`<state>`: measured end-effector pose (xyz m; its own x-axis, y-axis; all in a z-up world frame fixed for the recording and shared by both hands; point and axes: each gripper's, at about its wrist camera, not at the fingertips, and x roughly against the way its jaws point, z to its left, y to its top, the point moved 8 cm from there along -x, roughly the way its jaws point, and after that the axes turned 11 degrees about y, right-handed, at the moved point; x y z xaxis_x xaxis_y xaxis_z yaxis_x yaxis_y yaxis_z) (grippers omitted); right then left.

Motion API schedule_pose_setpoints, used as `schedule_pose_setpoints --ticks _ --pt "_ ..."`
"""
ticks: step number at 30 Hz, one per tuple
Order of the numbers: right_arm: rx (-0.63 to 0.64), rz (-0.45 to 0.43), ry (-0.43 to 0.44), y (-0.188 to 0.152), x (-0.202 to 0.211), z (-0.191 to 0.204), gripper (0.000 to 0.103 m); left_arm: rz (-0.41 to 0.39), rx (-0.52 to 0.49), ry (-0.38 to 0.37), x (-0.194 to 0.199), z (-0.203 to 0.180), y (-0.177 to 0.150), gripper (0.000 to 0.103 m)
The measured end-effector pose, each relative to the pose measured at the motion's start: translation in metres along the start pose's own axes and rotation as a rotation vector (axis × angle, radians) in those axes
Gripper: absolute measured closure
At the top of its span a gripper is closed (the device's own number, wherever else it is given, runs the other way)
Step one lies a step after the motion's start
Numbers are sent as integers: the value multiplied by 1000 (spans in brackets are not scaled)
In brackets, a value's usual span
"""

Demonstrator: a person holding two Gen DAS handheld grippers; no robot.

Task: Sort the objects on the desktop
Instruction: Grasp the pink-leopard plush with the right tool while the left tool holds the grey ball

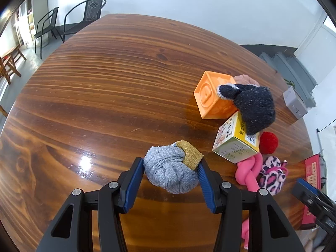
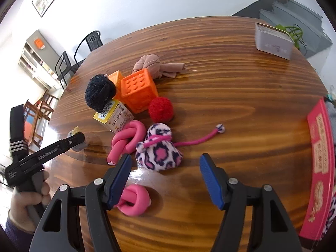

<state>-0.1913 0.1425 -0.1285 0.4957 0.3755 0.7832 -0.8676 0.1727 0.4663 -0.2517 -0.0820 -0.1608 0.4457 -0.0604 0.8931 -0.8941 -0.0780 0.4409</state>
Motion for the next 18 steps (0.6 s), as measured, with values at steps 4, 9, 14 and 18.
schedule_pose_setpoints --ticks 4,9,14,18 --pt "25 31 -4 6 -23 4 32 -2 20 -6 8 3 -2 50" --pt "52 76 -32 5 -45 2 32 -2 26 -7 17 3 -9 50" --pt "82 99 -59 -2 -50 -1 53 -1 23 -5 25 1 -17 50" --pt "83 70 -55 -6 -32 -2 54 -8 14 -5 36 -5 -22 50"
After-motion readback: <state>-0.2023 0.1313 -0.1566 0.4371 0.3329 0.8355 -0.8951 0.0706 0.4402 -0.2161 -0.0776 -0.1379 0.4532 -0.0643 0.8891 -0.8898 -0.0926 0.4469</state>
